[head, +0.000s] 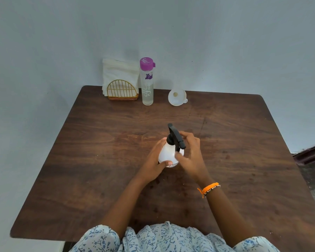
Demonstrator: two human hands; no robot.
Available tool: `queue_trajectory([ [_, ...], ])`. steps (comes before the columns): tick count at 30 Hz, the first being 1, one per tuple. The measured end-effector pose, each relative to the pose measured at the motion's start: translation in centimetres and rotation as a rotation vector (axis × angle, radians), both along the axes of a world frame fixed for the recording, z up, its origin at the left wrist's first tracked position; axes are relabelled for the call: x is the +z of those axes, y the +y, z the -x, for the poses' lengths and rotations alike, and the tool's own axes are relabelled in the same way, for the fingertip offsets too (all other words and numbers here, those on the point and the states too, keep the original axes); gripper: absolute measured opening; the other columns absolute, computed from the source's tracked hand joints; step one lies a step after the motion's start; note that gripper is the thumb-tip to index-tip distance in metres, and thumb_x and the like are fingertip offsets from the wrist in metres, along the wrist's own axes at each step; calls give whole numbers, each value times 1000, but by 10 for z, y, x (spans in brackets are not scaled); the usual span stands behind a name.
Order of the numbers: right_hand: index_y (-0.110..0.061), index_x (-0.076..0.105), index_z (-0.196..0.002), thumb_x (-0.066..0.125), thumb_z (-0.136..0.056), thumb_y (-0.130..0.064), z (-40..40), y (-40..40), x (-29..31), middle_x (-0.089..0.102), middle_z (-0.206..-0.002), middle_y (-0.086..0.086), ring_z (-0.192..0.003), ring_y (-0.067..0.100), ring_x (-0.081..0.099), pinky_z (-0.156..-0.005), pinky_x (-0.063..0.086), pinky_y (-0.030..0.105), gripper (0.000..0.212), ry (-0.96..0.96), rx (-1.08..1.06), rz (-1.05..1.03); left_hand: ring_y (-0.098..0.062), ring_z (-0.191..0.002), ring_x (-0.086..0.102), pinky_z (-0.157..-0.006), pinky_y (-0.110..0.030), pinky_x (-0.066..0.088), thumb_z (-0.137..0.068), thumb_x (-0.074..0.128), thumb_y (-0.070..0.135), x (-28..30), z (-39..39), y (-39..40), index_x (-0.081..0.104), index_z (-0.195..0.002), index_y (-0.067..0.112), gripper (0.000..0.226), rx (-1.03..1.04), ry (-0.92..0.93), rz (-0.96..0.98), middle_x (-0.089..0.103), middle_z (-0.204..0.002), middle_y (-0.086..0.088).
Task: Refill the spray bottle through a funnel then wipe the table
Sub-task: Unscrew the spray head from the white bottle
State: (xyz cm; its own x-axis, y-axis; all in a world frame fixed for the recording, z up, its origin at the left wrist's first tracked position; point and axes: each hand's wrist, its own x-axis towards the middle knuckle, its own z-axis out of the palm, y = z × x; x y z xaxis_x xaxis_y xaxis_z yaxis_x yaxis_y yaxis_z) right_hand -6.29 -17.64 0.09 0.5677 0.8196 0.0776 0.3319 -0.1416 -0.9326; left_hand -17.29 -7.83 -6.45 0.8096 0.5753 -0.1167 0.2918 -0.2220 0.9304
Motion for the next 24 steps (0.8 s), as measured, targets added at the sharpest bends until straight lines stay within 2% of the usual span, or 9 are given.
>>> queue_trajectory([
  [3, -30, 47, -106, 79, -68, -28, 10, 13, -4, 51, -104, -15, -106, 6, 35, -84, 40, 19, 50, -74, -178, 15, -3, -140, 20, -116, -33, 21, -84, 63, 23, 0, -1, 0, 20, -147, 27, 76, 1, 18, -15, 22, -154, 11],
  [6, -28, 50, -98, 80, -69, -24, 11, 21, -3, 47, -96, -23, -103, 8, 35, -85, 45, 32, 42, -102, -300, -9, -5, -140, 21, -116, -34, 23, -83, 64, 23, -2, -1, 2, 23, -145, 28, 74, -5, 12, -25, 21, -154, 13],
  [9, -31, 55, -97, 78, -72, -19, 6, 18, -3, 42, -99, -22, -109, 15, 38, -90, 45, 38, 36, -47, -277, -26, -5, -138, 22, -112, -25, 24, -86, 64, 18, -1, -1, 2, 19, -144, 29, 74, 1, 32, -29, 21, -152, 11],
  [12, -36, 56, -101, 73, -78, -14, -3, 11, 0, 47, -109, -11, -112, 16, 34, -95, 40, 36, 36, -48, -213, 3, -7, -137, 24, -111, -27, 27, -86, 65, 20, -4, -1, 3, 20, -143, 31, 74, -3, 28, -33, 21, -151, 12],
  [15, -38, 55, -96, 69, -81, -11, -11, 8, -2, 54, -105, -2, -108, 16, 33, -91, 40, 33, 33, -34, -183, 7, -8, -138, 24, -109, -25, 27, -85, 65, 20, -6, -1, 4, 21, -145, 29, 74, -4, 27, -33, 22, -152, 11],
  [17, -22, 63, -105, 66, -83, -12, -16, 9, -10, 59, -100, -4, -111, 19, 40, -92, 43, 34, 25, -17, -143, 32, -7, -136, 25, -108, -23, 27, -85, 65, 20, -4, -1, 3, 22, -145, 26, 74, -4, 33, -41, 22, -153, 9],
  [19, -18, 64, -109, 61, -84, -14, -22, 10, -12, 64, -102, -1, -111, 25, 50, -92, 48, 36, 25, -30, -71, 25, -9, -136, 26, -109, -27, 29, -85, 65, 21, -4, -1, 4, 23, -145, 26, 74, -8, 29, -45, 23, -152, 9],
  [22, -6, 66, -103, 55, -86, 0, -30, 14, 0, 69, -97, 9, -97, 18, 63, -80, 51, 23, 21, -2, 30, -30, -10, -137, 26, -111, -31, 31, -85, 65, 23, -5, -1, 5, 22, -145, 28, 74, -12, 43, -39, 23, -152, 10],
  [24, 0, 66, -95, 52, -87, 6, -34, 20, 7, 69, -89, 15, -83, 14, 64, -71, 51, 22, 17, -8, 62, -14, -10, -137, 25, -111, -31, 29, -85, 65, 25, -6, -1, 4, 22, -145, 30, 74, -11, 56, -39, 22, -153, 10],
])
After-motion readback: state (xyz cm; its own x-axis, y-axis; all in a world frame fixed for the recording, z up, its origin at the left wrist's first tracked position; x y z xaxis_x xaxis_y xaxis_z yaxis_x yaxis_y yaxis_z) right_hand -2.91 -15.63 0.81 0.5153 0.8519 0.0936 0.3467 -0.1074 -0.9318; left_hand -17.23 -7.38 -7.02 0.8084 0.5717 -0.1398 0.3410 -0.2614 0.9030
